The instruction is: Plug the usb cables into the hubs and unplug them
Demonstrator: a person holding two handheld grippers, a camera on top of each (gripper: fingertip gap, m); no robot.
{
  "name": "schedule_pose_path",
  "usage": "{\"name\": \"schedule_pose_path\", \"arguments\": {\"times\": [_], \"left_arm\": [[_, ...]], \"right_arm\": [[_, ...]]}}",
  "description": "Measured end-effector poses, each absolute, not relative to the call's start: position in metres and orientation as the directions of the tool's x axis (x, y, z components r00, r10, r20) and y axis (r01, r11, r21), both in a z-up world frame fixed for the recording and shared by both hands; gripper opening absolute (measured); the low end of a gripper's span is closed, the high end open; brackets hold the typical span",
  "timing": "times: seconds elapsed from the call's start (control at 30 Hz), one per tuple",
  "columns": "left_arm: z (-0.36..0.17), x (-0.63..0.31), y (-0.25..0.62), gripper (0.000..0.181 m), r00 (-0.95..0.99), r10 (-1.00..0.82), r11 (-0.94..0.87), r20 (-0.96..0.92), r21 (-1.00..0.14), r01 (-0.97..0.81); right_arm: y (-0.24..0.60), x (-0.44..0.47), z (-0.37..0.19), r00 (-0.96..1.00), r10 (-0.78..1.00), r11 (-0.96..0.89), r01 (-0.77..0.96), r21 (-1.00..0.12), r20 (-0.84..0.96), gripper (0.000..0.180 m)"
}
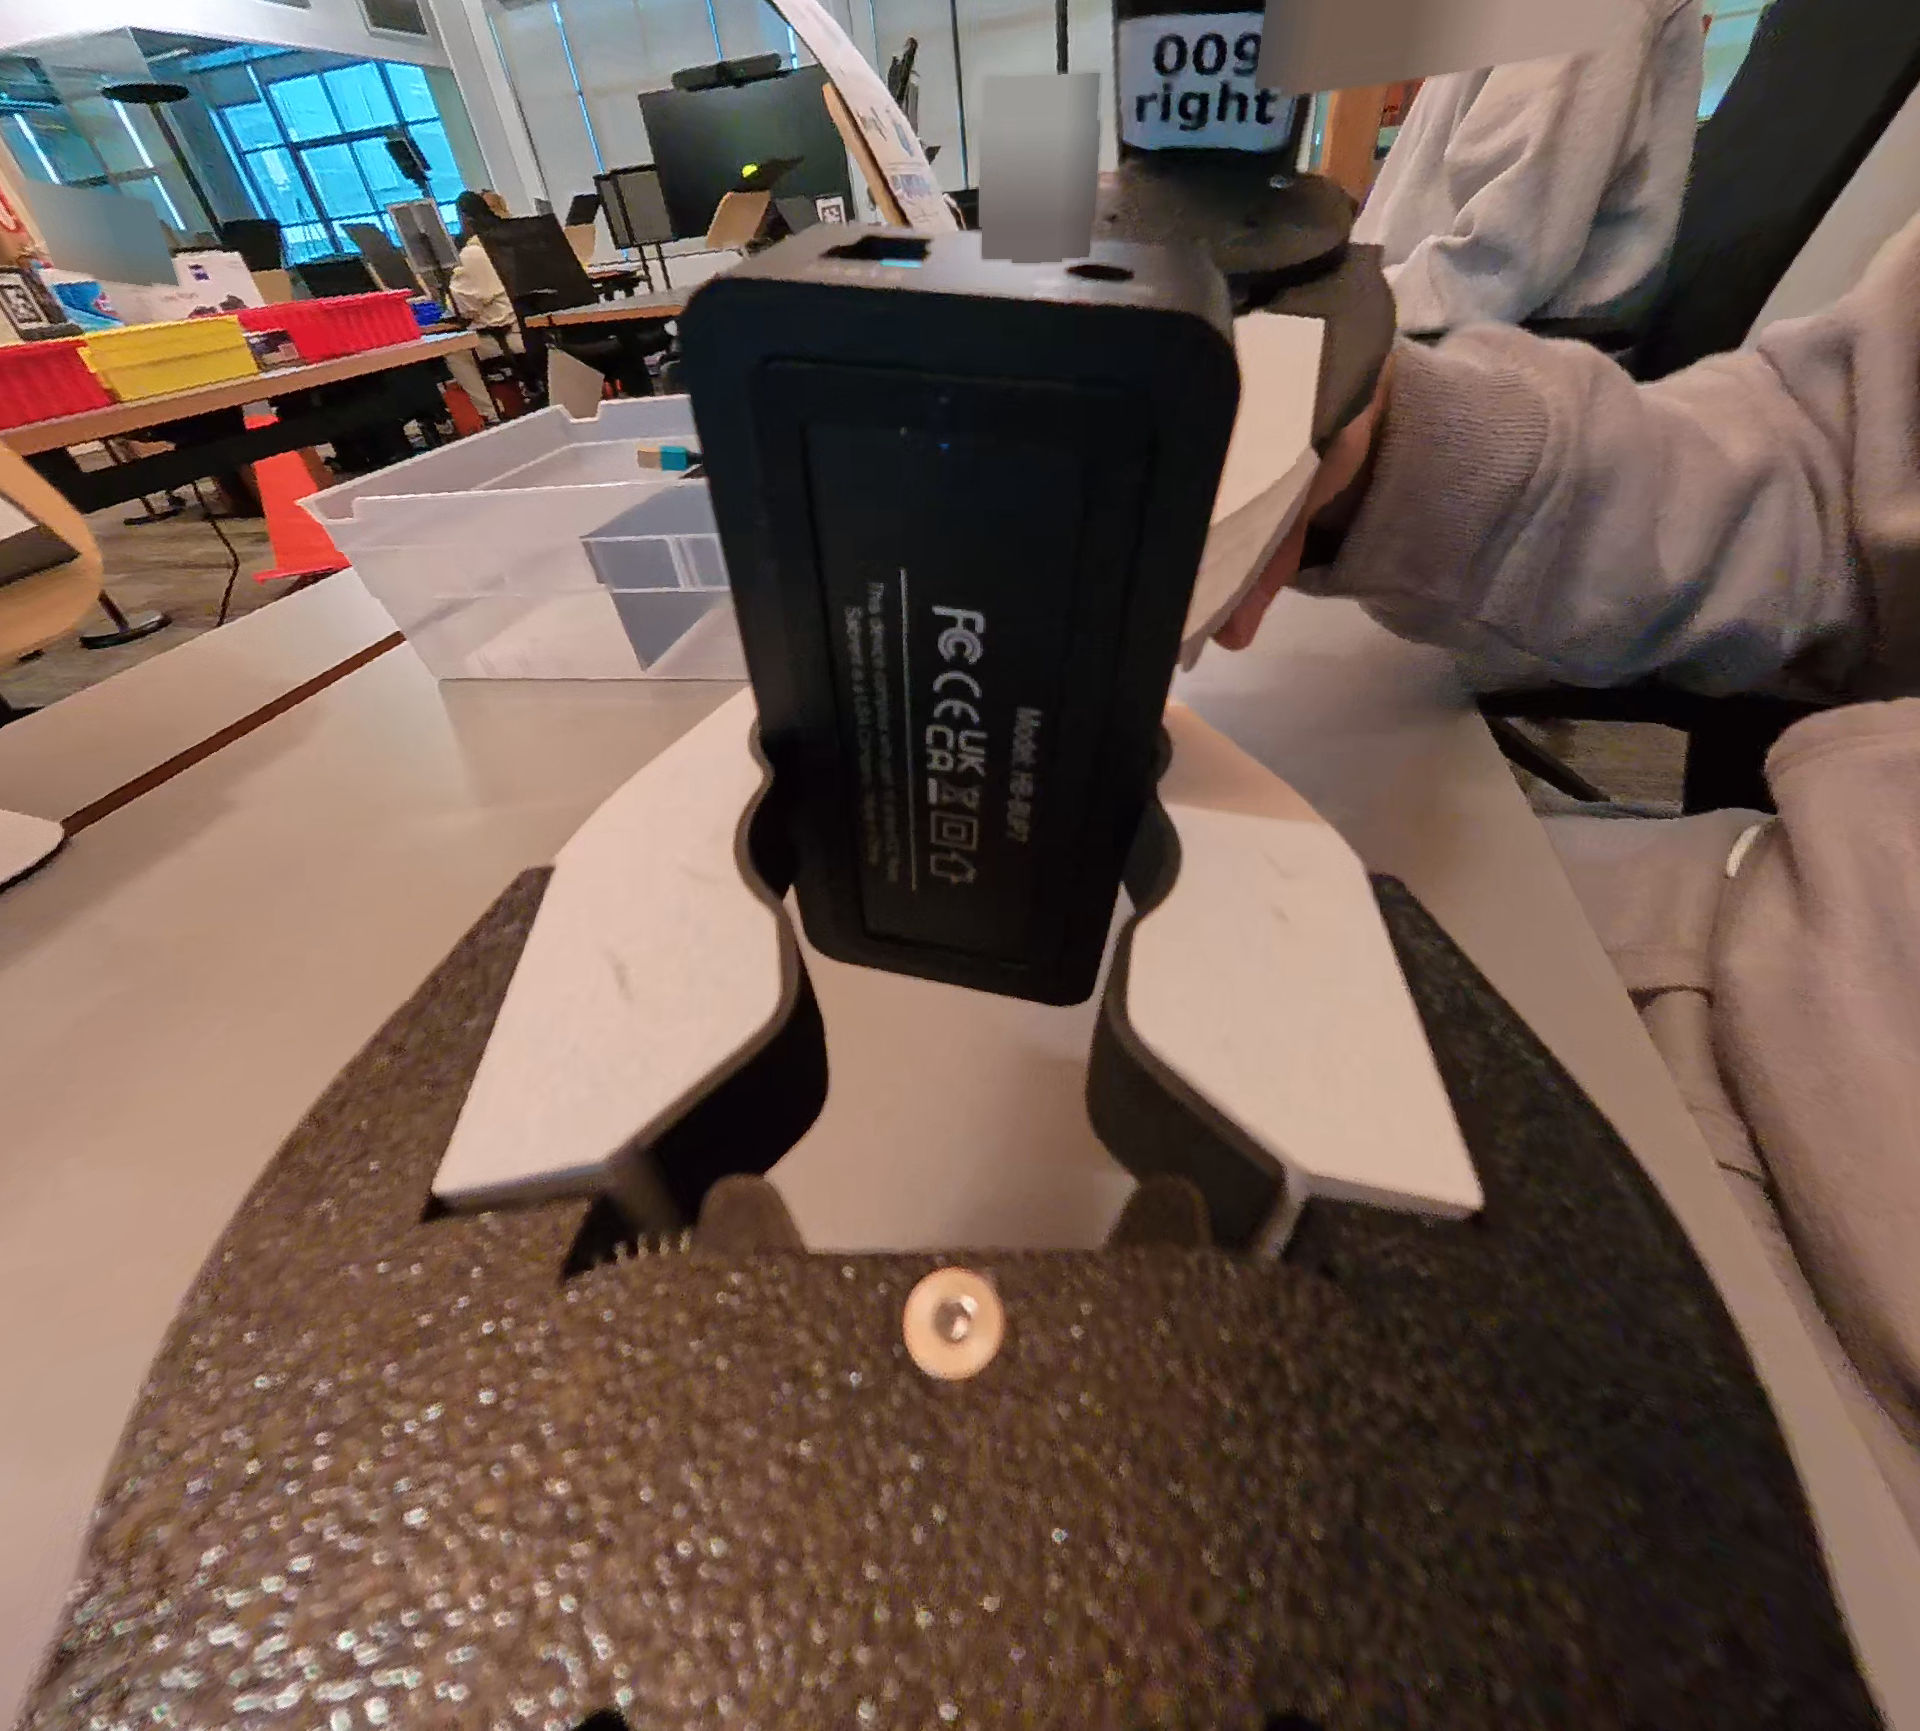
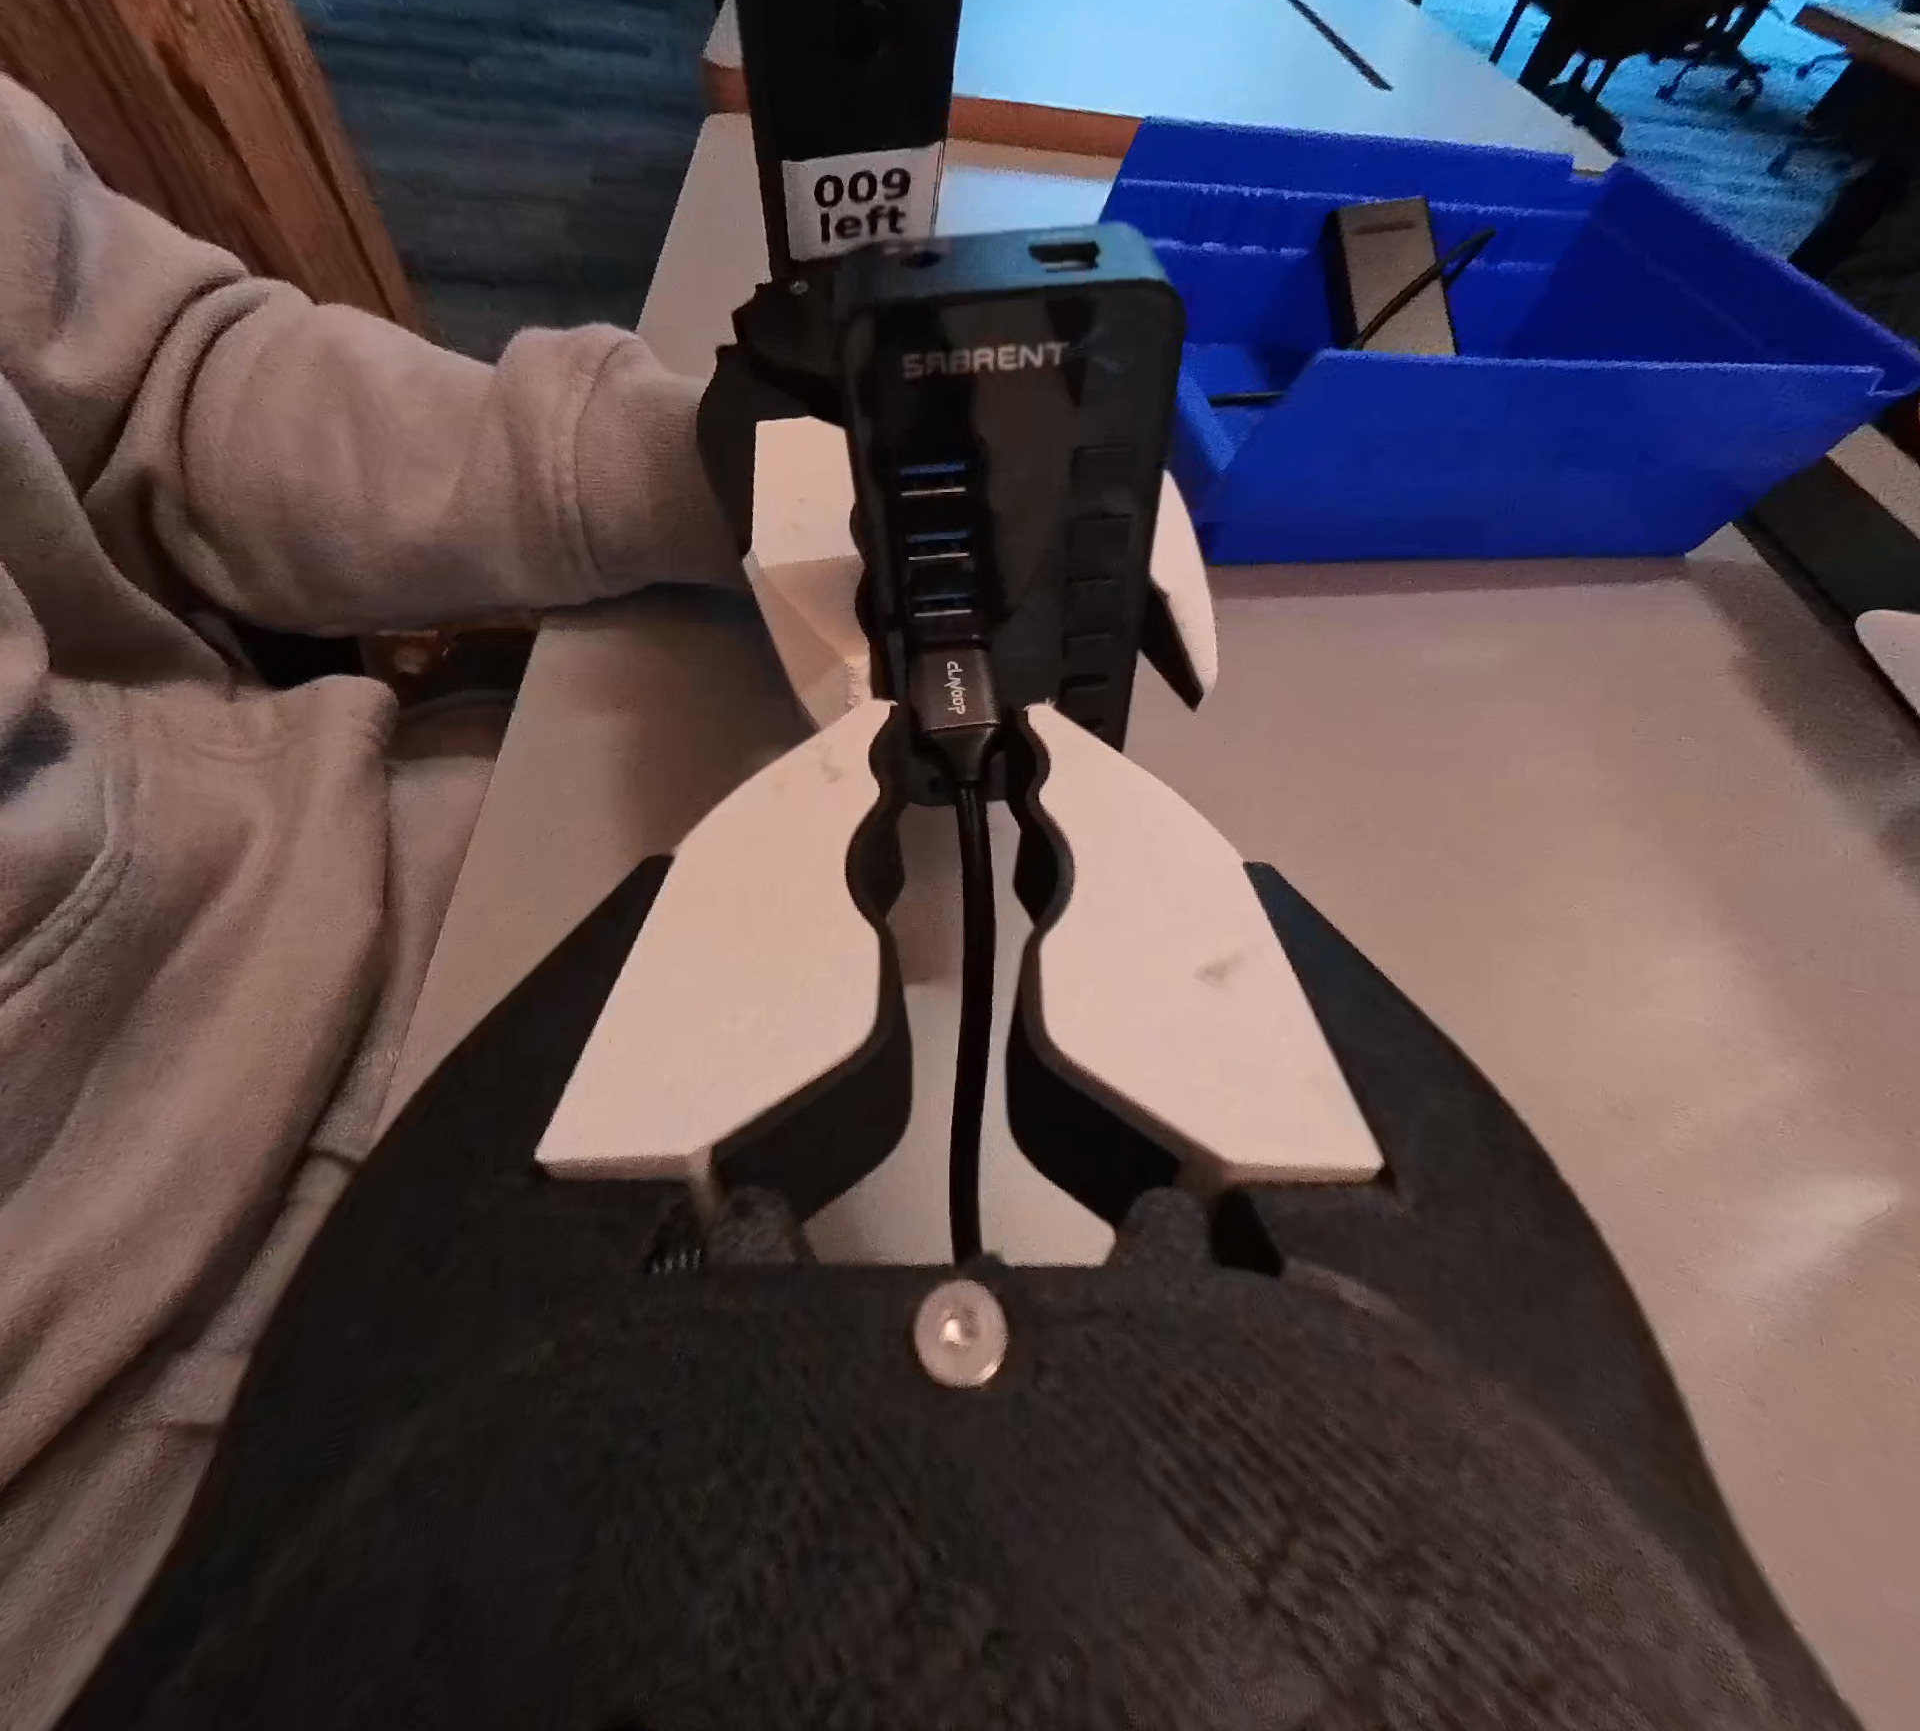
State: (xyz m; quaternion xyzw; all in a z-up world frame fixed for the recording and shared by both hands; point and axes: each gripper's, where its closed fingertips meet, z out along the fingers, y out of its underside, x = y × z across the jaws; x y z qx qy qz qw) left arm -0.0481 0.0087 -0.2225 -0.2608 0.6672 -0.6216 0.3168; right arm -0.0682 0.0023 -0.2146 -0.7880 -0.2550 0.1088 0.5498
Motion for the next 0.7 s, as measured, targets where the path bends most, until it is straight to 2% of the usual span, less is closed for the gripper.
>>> {"name": "schedule_pose_path", "arguments": {"times": [0.13, 0.23, 0.3, 0.37, 0.43, 0.5, 0.6, 0.7], "left_arm": [[-0.226, -0.044, 0.008, 0.063, -0.649, -0.752, 0.125, -0.116, -0.992, 0.033], [-0.227, -0.046, 0.019, 0.064, -0.621, -0.772, 0.136, -0.132, -0.99, 0.041], [-0.221, -0.048, 0.054, 0.063, -0.547, -0.834, 0.071, -0.079, -0.997, 0.035], [-0.202, -0.057, 0.064, 0.063, -0.547, -0.835, 0.004, -0.062, -0.994, 0.107], [-0.192, -0.057, 0.058, 0.063, -0.564, -0.824, -0.02, -0.055, -0.992, 0.125], [-0.199, -0.055, 0.053, 0.063, -0.568, -0.819, 0.029, -0.082, -0.994, 0.102], [-0.21, -0.053, 0.048, 0.063, -0.586, -0.807, 0.032, -0.07, -0.997, 0.076], [-0.213, -0.051, 0.044, 0.063, -0.599, -0.798, 0.04, -0.069, -0.997, 0.063]], "right_arm": [[0.003, -0.063, -0.219, 0.831, 0.555, -0.302, 0.25, -0.92, 0.044, 0.018], [0.0, -0.055, -0.216, 0.862, 0.487, -0.314, 0.322, -0.893, 0.14, 0.018], [-0.014, -0.021, -0.197, 0.906, 0.403, -0.292, 0.264, -0.919, 0.132, 0.018], [-0.028, -0.001, -0.17, 0.919, 0.379, -0.216, 0.204, -0.955, 0.111, 0.018], [-0.044, 0.016, -0.141, 0.919, 0.348, -0.171, 0.258, -0.951, 0.187, 0.018], [-0.064, 0.042, -0.111, 0.91, 0.288, -0.13, 0.345, -0.93, 0.297, 0.017], [-0.093, 0.1, -0.076, 0.914, 0.14, -0.117, 0.396, -0.911, 0.38, 0.017], [-0.111, 0.15, -0.074, 0.956, 0.056, -0.165, 0.294, -0.942, 0.288, 0.017]]}}
